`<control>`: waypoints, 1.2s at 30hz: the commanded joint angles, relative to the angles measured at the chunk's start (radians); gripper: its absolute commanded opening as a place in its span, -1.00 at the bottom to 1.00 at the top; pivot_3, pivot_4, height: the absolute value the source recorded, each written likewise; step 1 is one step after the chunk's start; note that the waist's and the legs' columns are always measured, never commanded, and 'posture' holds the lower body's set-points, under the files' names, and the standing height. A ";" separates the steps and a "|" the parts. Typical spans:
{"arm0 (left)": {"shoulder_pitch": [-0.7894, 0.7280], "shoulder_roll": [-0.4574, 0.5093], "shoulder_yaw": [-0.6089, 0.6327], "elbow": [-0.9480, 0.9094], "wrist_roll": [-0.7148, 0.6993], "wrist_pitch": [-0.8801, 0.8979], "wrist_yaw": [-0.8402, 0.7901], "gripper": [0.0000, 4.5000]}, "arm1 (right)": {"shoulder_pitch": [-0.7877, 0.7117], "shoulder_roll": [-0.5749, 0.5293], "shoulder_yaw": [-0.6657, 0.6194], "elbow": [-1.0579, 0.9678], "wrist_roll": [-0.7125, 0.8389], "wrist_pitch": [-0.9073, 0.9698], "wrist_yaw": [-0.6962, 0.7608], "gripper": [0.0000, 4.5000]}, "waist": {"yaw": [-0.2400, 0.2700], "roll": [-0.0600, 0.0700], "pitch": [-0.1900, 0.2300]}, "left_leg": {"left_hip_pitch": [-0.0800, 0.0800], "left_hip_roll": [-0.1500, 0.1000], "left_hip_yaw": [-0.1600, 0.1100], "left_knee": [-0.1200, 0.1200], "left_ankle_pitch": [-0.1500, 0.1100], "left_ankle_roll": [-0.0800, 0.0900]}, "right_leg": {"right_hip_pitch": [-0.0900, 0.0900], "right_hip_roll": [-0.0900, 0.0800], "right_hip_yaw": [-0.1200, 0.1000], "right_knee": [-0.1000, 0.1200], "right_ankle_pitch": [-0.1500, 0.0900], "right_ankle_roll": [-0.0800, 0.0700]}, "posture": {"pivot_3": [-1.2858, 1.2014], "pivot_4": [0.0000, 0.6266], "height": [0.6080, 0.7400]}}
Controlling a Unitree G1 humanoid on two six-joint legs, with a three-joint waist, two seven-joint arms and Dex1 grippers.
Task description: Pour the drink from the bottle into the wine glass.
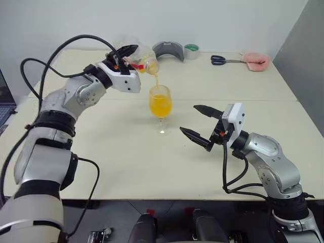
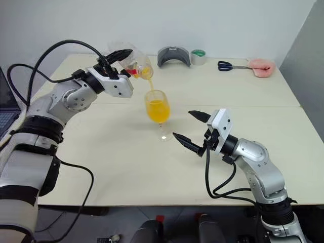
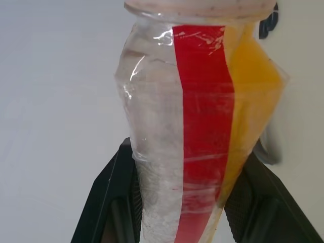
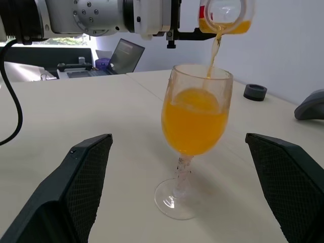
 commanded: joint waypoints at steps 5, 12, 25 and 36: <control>0.122 -0.086 0.167 -0.207 -0.362 0.215 -0.263 -0.24 | -0.014 0.009 0.006 -0.040 0.018 -0.003 0.005 1.00 | 0.000 0.000 0.000 | 0.000 0.000 0.000 0.000 0.000 0.000 | 0.000 0.000 0.000 0.000 0.000 0.000 | 0.03 -0.52 1.00; 0.241 -0.133 0.392 -0.415 -0.657 0.712 -0.352 -0.24 | -0.065 -0.039 0.036 -0.099 0.081 0.100 0.054 1.00 | -0.022 0.000 0.000 | 0.000 0.000 -0.001 0.001 0.000 0.000 | 0.000 0.000 0.000 0.001 0.000 0.000 | 0.03 -0.52 1.00; 0.532 -0.106 0.606 -0.611 -0.895 1.158 -0.414 -0.24 | -0.247 -0.037 0.170 -0.101 0.037 0.358 -0.038 1.00 | -0.016 -0.001 -0.001 | 0.001 0.001 -0.002 0.002 0.000 0.000 | -0.001 -0.001 0.000 0.004 0.000 0.000 | 0.03 -0.52 1.00; 0.577 -0.106 0.598 -0.568 -0.873 1.094 -0.429 -0.24 | -0.290 0.000 0.210 -0.076 0.001 0.355 -0.025 1.00 | -0.012 -0.001 -0.001 | 0.001 0.000 -0.001 0.001 0.000 0.000 | -0.001 -0.001 0.000 0.002 0.000 -0.001 | 0.03 -0.52 1.00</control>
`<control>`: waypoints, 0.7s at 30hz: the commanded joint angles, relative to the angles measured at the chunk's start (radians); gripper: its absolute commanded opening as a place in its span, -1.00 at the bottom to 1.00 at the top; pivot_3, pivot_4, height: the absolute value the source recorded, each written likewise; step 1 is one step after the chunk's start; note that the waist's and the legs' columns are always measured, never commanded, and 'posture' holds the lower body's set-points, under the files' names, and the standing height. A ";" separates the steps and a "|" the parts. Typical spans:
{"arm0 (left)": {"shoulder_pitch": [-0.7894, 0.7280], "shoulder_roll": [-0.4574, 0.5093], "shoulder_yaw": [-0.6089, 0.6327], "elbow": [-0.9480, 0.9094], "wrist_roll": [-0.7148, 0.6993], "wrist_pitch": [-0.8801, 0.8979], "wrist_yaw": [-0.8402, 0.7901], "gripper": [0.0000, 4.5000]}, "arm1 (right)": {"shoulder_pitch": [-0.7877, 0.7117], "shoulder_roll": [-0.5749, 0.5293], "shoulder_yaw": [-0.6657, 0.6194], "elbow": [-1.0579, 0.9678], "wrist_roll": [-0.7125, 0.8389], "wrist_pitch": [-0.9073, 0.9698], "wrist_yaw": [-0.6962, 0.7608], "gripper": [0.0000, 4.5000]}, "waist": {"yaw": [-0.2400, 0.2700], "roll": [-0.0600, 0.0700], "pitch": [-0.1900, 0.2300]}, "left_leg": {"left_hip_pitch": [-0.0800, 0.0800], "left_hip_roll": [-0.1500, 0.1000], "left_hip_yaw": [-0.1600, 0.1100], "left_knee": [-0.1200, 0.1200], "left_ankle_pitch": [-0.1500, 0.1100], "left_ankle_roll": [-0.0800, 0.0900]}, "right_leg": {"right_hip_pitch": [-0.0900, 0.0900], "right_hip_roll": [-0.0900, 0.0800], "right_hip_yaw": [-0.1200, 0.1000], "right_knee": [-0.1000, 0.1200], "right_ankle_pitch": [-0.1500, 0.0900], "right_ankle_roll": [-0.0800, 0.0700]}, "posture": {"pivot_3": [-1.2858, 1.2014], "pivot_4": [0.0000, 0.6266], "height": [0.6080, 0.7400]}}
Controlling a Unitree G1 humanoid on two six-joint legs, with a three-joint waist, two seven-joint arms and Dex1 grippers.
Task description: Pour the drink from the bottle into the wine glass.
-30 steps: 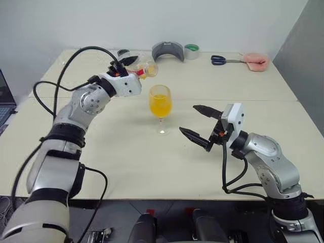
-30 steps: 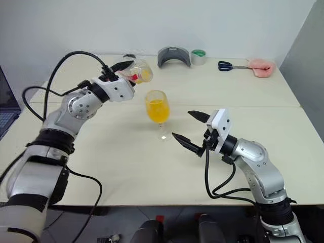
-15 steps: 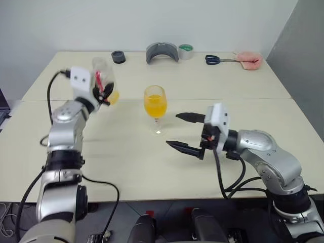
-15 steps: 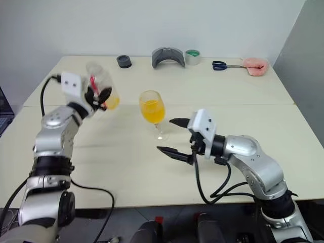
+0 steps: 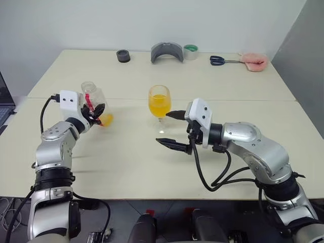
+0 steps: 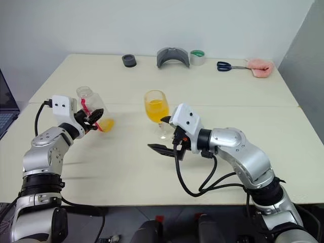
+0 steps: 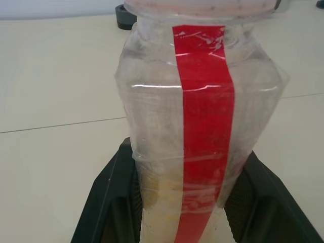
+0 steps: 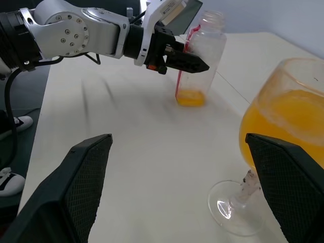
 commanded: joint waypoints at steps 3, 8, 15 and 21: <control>0.020 0.014 0.012 -0.002 0.010 -0.056 -0.010 0.09 | -0.017 0.010 -0.005 -0.017 -0.007 -0.010 0.003 1.00 | 0.000 0.000 0.000 | 0.000 0.000 0.000 0.000 0.000 0.000 | 0.000 0.000 0.000 0.000 0.000 0.000 | 0.03 -0.52 1.00; 0.059 0.013 0.009 -0.031 0.011 -0.077 -0.011 0.79 | -0.014 0.013 -0.008 -0.017 -0.010 -0.010 0.003 1.00 | -0.001 0.000 0.000 | 0.000 0.000 0.000 0.000 0.000 0.000 | 0.000 0.000 0.000 0.000 0.000 0.000 | 0.03 -0.52 1.00; 0.144 0.004 0.006 -0.124 0.026 -0.115 -0.006 0.98 | 0.084 -0.029 -0.012 0.010 -0.072 -0.100 0.004 1.00 | 0.002 -0.001 0.000 | 0.000 0.000 0.000 -0.001 0.000 0.000 | 0.000 0.000 0.000 -0.001 0.000 0.000 | 0.03 -0.52 1.00; 0.272 -0.030 0.045 -0.266 0.009 -0.053 0.073 0.98 | 0.320 0.068 -0.117 0.106 -0.185 -0.414 -0.162 1.00 | 0.006 -0.001 0.000 | 0.000 0.001 0.001 -0.002 0.000 0.000 | 0.001 -0.001 0.001 -0.003 0.000 0.000 | 0.03 -0.52 1.00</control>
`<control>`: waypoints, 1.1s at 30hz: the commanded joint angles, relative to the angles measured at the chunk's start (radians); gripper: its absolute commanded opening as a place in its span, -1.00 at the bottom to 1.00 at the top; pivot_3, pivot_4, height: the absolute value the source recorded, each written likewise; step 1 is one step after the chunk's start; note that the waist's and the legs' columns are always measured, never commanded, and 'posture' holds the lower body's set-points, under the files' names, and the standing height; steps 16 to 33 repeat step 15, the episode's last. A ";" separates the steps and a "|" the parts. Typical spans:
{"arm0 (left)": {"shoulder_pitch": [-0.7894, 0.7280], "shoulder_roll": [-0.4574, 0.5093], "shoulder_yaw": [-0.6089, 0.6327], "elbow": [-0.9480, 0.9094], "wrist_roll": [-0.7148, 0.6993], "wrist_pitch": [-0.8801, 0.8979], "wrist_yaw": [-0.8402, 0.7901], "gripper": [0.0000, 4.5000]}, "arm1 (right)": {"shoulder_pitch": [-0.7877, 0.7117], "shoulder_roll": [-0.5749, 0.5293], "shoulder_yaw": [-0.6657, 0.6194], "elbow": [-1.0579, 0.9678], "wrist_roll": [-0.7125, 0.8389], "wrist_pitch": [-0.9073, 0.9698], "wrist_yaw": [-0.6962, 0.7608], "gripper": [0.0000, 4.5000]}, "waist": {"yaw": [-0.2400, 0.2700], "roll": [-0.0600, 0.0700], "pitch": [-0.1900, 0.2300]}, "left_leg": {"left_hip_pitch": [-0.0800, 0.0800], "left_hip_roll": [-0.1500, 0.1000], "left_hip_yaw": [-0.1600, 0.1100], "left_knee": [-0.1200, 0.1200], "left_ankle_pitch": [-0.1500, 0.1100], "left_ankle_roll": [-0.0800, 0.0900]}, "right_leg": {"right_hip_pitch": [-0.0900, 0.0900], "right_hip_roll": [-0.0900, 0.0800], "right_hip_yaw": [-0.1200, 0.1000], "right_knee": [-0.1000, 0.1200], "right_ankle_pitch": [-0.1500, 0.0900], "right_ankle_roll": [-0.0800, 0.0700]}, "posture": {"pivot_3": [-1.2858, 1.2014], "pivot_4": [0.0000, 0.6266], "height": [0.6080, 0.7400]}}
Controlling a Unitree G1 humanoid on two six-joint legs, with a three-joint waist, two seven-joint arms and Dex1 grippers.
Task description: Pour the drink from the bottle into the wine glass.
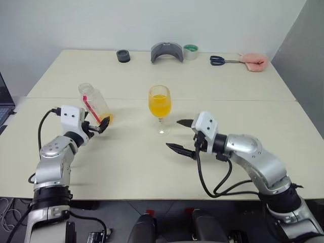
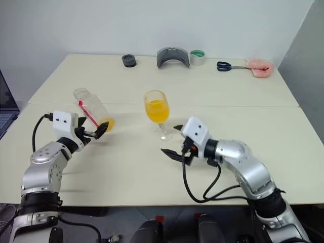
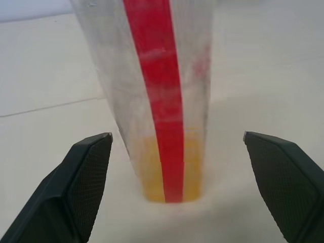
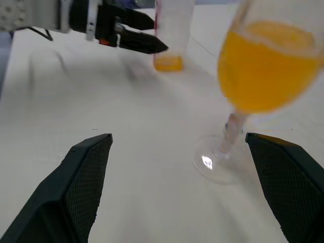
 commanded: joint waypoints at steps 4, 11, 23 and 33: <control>0.123 -0.054 0.066 -0.215 -0.031 0.051 0.092 0.98 | 0.168 0.149 -0.147 0.045 -0.038 -0.246 -0.177 1.00 | 0.000 0.000 0.000 | 0.001 0.001 0.000 0.000 0.000 0.000 | 0.000 0.000 0.001 0.001 0.000 0.000 | 0.03 -0.52 1.00; 0.243 -0.137 0.087 -0.400 -0.070 0.068 0.141 0.98 | 0.236 0.253 -0.198 0.089 -0.081 -0.349 -0.297 1.00 | 0.001 0.000 0.000 | 0.002 0.001 0.001 0.000 0.000 0.000 | 0.001 0.000 0.001 0.000 0.000 0.000 | 0.03 -0.52 1.00; 0.269 -0.143 0.068 -0.446 -0.066 0.086 0.137 0.98 | 0.219 0.238 -0.207 0.123 -0.089 -0.368 -0.280 1.00 | 0.002 0.000 0.000 | 0.002 0.001 0.001 0.000 0.000 0.000 | 0.001 0.002 0.001 0.000 0.000 0.000 | 0.03 -0.52 1.00; 0.269 -0.143 0.068 -0.446 -0.066 0.086 0.137 0.98 | 0.219 0.238 -0.207 0.123 -0.089 -0.368 -0.280 1.00 | 0.002 0.000 0.000 | 0.002 0.001 0.001 0.000 0.000 0.000 | 0.001 0.002 0.001 0.000 0.000 0.000 | 0.03 -0.52 1.00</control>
